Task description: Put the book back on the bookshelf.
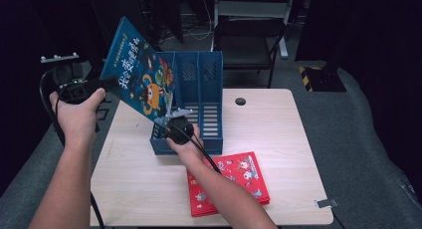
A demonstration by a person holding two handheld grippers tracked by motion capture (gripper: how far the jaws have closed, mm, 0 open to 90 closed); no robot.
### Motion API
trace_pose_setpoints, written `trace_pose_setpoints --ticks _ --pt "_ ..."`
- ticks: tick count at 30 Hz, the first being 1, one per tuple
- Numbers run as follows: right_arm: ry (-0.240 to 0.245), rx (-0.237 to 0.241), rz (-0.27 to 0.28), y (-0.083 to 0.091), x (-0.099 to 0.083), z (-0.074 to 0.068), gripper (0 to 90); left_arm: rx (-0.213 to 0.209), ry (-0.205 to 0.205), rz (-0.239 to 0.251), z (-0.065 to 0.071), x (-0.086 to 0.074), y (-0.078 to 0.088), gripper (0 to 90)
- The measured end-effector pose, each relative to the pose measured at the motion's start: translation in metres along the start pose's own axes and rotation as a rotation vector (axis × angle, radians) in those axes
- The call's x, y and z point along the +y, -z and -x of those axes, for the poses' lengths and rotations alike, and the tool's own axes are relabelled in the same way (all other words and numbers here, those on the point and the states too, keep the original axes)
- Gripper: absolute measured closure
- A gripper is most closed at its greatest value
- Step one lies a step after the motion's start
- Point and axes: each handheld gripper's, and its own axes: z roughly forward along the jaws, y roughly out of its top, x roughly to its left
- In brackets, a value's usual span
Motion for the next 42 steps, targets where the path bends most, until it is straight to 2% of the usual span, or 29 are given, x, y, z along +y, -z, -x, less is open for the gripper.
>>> trace_pose_setpoints --ticks 6,7,11,15,19,30,31,32,34,36,42 --pt "0.034 -0.014 -0.007 -0.004 0.001 -0.003 65.1 0.012 -0.001 -0.011 0.0 0.0 -0.002 82.1" --pt "0.024 -0.016 -0.004 -0.004 0.002 -0.005 64.0 0.012 -0.004 -0.017 -0.001 0.0 -0.002 82.1" --pt "0.044 -0.011 -0.001 -0.006 0.006 -0.008 63.8 0.028 -0.003 -0.022 0.001 -0.001 -0.007 82.1" --pt "0.051 -0.019 -0.019 -0.009 0.008 -0.009 63.9 0.04 -0.011 -0.028 0.002 0.0 -0.01 82.2" --pt "0.043 -0.022 -0.013 -0.011 0.01 -0.004 63.9 0.046 -0.001 -0.031 0.002 0.001 -0.012 82.1" --pt "0.081 -0.035 -0.039 -0.018 0.009 -0.002 61.1 0.062 0.001 -0.061 0.006 -0.001 -0.023 82.1" --pt "0.062 -0.031 -0.045 -0.018 0.009 -0.003 60.9 0.063 0.003 -0.064 0.005 -0.002 -0.024 82.1" --pt "0.079 -0.033 -0.038 -0.019 0.01 -0.002 61.0 0.065 0.006 -0.062 0.005 -0.002 -0.025 82.1" --pt "0.084 -0.038 -0.029 -0.021 0.011 -0.001 61.0 0.07 0.003 -0.067 0.006 -0.003 -0.027 82.0" --pt "0.069 -0.04 -0.038 -0.02 0.012 0.0 61.0 0.072 0.007 -0.067 0.005 -0.004 -0.029 82.0" --pt "0.096 -0.045 -0.041 -0.021 0.012 0.002 61.0 0.079 0.005 -0.074 0.006 -0.004 -0.033 82.0"
